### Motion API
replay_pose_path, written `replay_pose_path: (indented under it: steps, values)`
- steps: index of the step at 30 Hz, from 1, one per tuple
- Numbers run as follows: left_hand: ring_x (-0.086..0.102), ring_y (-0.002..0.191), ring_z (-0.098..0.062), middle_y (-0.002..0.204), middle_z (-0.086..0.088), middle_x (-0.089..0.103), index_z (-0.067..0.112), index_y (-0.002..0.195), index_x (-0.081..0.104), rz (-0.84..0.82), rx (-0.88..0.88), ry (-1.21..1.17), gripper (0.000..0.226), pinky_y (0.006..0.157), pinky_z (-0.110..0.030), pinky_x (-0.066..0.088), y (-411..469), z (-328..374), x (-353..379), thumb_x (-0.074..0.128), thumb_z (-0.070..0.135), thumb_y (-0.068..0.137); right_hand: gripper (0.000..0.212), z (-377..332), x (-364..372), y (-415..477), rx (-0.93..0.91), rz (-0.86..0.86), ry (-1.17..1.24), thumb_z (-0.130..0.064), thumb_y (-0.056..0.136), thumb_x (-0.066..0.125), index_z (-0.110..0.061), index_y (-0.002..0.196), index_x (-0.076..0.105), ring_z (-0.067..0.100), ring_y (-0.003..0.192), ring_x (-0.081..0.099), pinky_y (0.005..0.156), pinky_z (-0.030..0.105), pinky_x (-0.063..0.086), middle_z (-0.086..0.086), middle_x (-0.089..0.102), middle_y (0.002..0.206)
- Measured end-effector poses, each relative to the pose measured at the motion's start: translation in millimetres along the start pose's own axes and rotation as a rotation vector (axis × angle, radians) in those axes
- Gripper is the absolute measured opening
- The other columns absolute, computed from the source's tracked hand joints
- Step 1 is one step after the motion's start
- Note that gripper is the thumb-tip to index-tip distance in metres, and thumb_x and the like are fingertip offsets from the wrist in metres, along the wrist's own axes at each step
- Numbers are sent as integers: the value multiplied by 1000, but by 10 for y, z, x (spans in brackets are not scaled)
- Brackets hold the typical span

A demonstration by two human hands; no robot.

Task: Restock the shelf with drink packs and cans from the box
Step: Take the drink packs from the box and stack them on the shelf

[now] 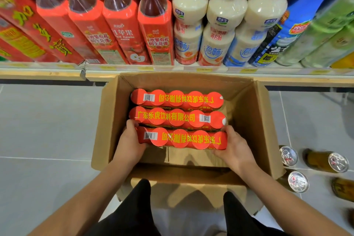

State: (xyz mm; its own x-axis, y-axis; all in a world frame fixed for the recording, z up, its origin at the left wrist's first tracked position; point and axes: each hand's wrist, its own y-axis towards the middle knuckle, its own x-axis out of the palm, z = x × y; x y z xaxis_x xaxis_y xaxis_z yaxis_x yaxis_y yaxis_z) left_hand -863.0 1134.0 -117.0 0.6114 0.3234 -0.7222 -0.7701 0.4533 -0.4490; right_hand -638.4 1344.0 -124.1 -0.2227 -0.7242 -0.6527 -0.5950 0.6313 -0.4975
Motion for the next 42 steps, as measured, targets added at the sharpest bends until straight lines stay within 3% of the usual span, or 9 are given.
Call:
replay_pose_path:
  steps: [5, 10, 18, 21, 26, 31, 35, 39, 42]
  values:
    - [64, 116, -20, 114, 15, 56, 31, 129, 37, -3, 14, -13, 56, 97, -36, 51, -23, -3, -12, 76, 22, 90, 65, -19, -23, -32, -38, -10, -16, -33, 85, 83, -23, 137, 46, 14, 107, 67, 94, 35, 57, -7, 66, 114]
    - [63, 119, -23, 130, 3, 62, 25, 134, 38, -9, 0, 13, 57, 101, -41, 51, -15, 5, -14, 74, 20, 91, 62, -21, -29, -28, -26, -17, -49, -32, 83, 84, -25, 132, 48, 16, 110, 66, 97, 36, 56, -7, 65, 116]
    - [58, 126, -22, 136, 4, 58, 26, 138, 38, -9, 18, 27, 59, 105, -41, 47, -55, 1, -31, 73, 19, 92, 61, 9, -57, -39, -22, 1, -31, -28, 80, 87, -24, 128, 49, 16, 102, 67, 89, 36, 58, -5, 66, 111]
    - [56, 129, -22, 141, 2, 54, 26, 140, 37, -1, 37, 69, 62, 106, -40, 46, -74, 24, -40, 74, 17, 92, 57, 30, -83, -55, -18, 18, 6, -28, 79, 88, -27, 121, 50, 10, 96, 65, 82, 25, 55, -14, 62, 101]
    - [53, 131, -23, 142, 1, 52, 24, 140, 39, 10, 61, 28, 64, 108, -42, 45, -210, 248, -261, 77, 20, 89, 57, -79, -356, -198, -27, 128, 60, -25, 76, 90, -33, 111, 46, -9, 76, 50, 61, 3, 35, -27, 51, 88]
    - [55, 123, -22, 126, 3, 54, 22, 136, 44, 42, 127, -54, 65, 102, -39, 46, -615, 892, -1018, 82, 16, 84, 61, -567, -1104, -646, -26, 226, 126, -16, 71, 92, -33, 114, 52, 4, 79, 57, 60, 2, 37, -28, 56, 88]
    - [58, 114, -24, 119, 2, 54, 14, 135, 49, 124, 233, -107, 67, 97, -42, 52, -1021, 1574, -1935, 85, 12, 80, 62, -1246, -2008, -1169, -70, 296, 222, -13, 68, 92, -33, 113, 56, -13, 79, 62, 63, 0, 41, -24, 63, 93]
    - [51, 112, -6, 122, 14, 51, 32, 133, 49, 162, 362, -211, 64, 88, -27, 52, -1556, 2309, -2988, 84, 19, 81, 62, -2075, -3079, -1863, -167, 341, 235, -21, 69, 93, -33, 118, 57, -11, 94, 62, 76, 8, 43, -21, 67, 105]
    - [59, 109, -10, 123, 10, 57, 35, 129, 53, 185, 428, -316, 61, 88, -30, 54, -2001, 2971, -3856, 85, 22, 79, 60, -2710, -3880, -2453, -236, 406, 239, -29, 70, 93, -40, 116, 56, -9, 101, 61, 78, 8, 43, -24, 65, 106]
